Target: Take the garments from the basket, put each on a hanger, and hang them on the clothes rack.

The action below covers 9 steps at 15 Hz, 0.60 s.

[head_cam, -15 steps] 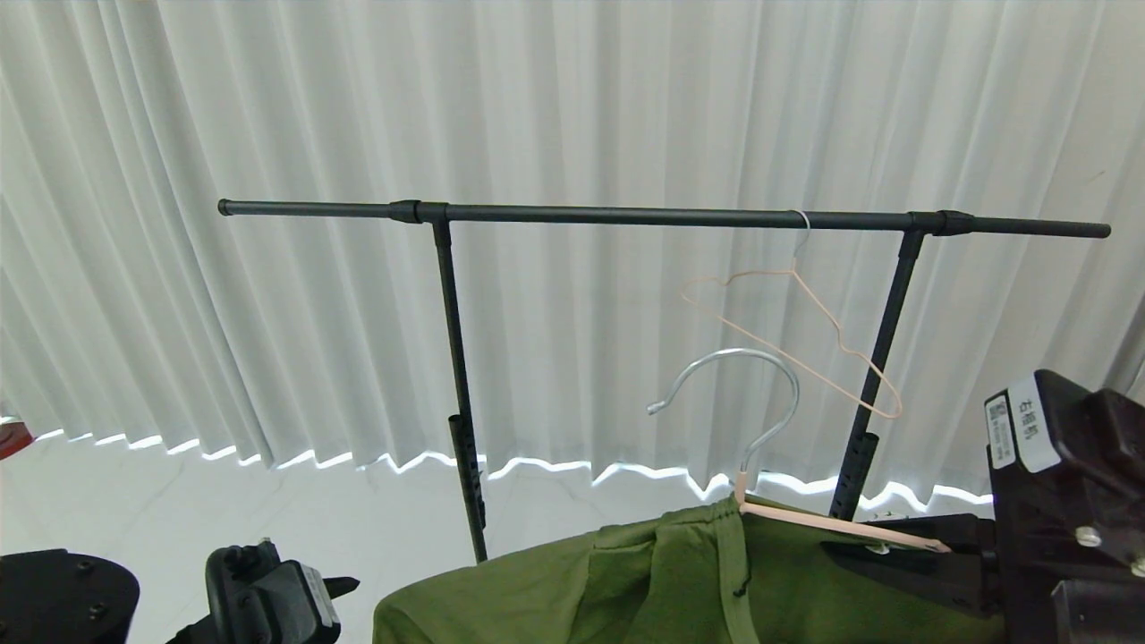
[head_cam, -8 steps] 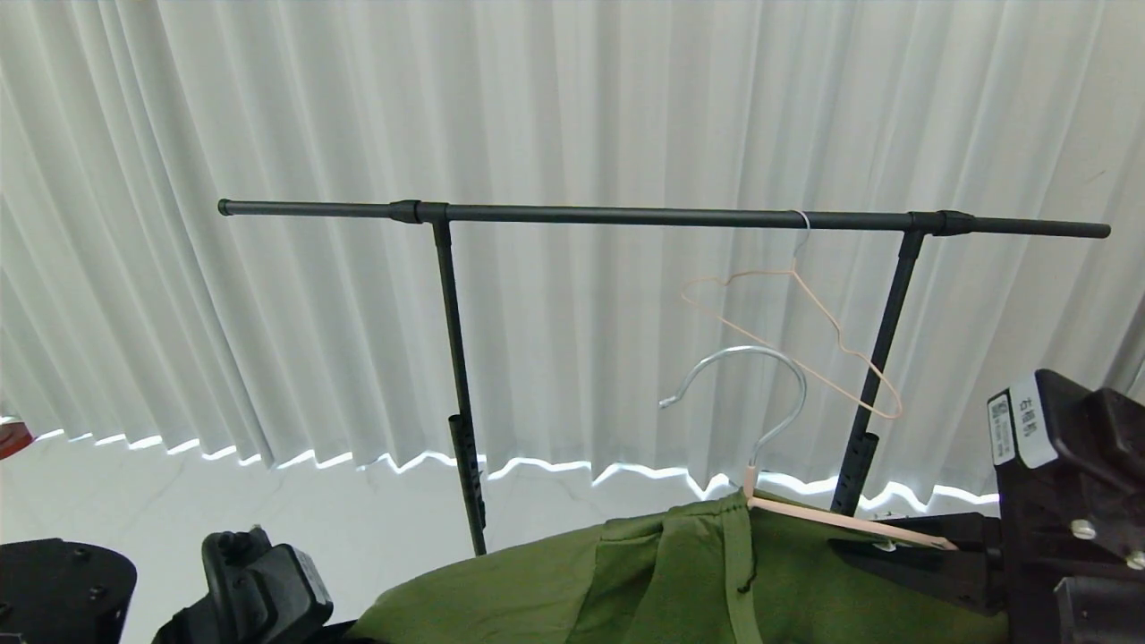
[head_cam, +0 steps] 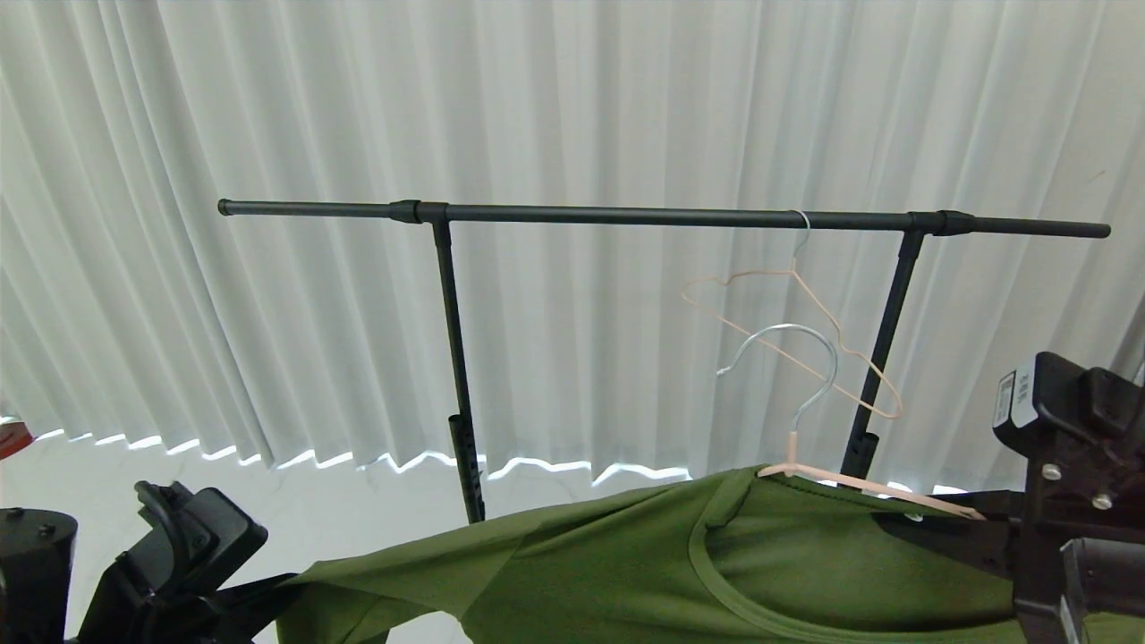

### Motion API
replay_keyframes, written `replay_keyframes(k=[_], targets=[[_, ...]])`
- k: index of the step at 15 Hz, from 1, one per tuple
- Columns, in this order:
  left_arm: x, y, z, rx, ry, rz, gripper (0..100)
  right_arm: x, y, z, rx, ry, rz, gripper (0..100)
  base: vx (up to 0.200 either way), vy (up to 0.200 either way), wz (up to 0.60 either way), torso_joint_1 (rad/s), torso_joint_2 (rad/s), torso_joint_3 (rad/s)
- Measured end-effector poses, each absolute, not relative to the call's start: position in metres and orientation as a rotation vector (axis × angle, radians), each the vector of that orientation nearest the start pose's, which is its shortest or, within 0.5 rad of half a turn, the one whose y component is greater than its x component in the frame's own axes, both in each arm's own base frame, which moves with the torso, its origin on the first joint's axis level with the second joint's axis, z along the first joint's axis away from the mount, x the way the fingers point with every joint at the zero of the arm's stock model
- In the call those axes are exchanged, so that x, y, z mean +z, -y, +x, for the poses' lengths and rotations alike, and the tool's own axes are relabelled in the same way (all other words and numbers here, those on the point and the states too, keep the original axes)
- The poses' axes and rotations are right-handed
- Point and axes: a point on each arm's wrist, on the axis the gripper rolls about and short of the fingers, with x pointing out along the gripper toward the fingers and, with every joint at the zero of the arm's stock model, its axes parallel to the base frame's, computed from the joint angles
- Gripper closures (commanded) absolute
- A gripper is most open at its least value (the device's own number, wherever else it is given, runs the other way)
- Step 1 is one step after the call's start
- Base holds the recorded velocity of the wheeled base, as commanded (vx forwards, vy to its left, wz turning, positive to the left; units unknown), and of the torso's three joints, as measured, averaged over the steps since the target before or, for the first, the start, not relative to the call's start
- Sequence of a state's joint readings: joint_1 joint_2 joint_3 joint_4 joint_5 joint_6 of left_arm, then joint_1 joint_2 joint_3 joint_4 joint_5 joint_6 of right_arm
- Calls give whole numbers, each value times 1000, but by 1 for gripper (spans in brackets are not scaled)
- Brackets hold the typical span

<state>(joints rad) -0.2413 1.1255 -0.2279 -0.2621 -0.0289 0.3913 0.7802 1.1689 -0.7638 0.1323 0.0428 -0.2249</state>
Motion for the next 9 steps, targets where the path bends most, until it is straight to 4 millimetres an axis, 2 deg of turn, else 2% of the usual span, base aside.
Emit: replay_keyframes(k=[1, 2, 9], targets=[[121, 30, 118, -382, -574, 443, 100, 224, -114, 114, 857, -425, -405, 100, 0, 0, 0, 0, 0, 0], [121, 30, 118, -383, -574, 443, 0, 224, -113, 115, 850, -425, -404, 100, 0, 0, 0, 0, 0, 0], [131, 32, 123, -386, -533, 426, 0, 224, -103, 124, 729, -443, -398, 100, 0, 0, 0, 0, 0, 0]])
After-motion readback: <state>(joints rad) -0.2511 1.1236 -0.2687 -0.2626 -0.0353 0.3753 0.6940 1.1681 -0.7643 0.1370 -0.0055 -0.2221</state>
